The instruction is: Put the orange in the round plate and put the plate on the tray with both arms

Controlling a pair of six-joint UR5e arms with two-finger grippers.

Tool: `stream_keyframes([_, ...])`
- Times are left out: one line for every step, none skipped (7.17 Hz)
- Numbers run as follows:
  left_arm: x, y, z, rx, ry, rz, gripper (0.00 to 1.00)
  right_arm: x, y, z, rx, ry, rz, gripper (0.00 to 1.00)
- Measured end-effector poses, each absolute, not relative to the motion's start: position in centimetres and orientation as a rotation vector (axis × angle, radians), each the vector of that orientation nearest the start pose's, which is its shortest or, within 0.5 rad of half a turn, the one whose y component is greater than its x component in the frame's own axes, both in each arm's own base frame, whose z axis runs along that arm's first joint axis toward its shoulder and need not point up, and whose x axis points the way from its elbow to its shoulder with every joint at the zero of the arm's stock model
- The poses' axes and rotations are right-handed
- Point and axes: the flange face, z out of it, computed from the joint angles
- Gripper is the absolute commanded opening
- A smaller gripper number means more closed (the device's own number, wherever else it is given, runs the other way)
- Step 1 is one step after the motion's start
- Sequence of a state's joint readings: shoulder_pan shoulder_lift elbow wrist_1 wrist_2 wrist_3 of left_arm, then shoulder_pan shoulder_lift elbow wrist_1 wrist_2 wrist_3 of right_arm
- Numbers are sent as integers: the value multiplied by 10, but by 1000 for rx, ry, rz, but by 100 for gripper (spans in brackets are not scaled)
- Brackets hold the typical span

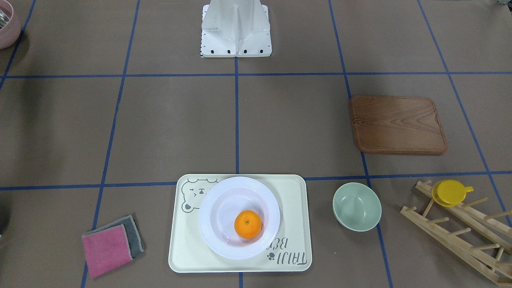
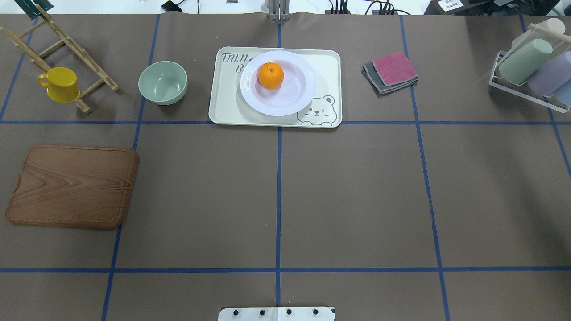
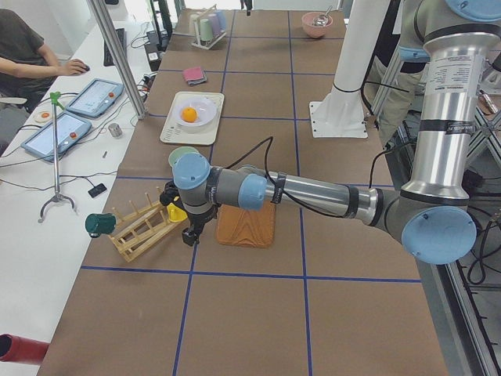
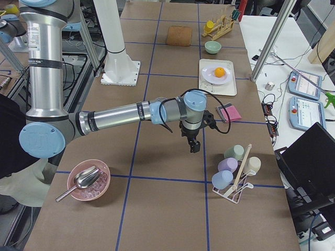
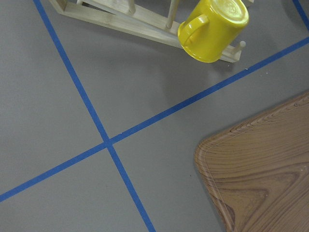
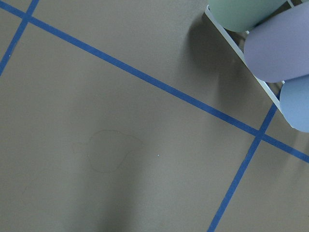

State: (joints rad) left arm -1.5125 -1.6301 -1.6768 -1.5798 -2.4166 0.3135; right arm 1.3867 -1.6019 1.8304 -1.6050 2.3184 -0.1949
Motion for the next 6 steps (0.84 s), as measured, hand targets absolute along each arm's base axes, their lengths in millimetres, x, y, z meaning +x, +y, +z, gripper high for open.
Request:
stream_keyframes([-28,-524,572,276,821,424,99,-24,-486,549,194,-748,-433,100])
stream_keyframes([-28,-523,575,280,820,425,99,-23,-488,547,200,-744,-433,100])
stream_keyframes([-28,-523,578,279,820,425,99,-20,-489,545,206,-740,-429,100])
stream_keyframes([-28,-523,580,277,820,424,99,-17,-490,544,211,-738,-424,100])
stream_keyframes([-28,-524,581,276,820,423,99,-16,-490,543,214,-737,-421,100])
stream_keyframes([-28,-524,580,278,820,423,99,-15,-490,543,217,-736,-422,100])
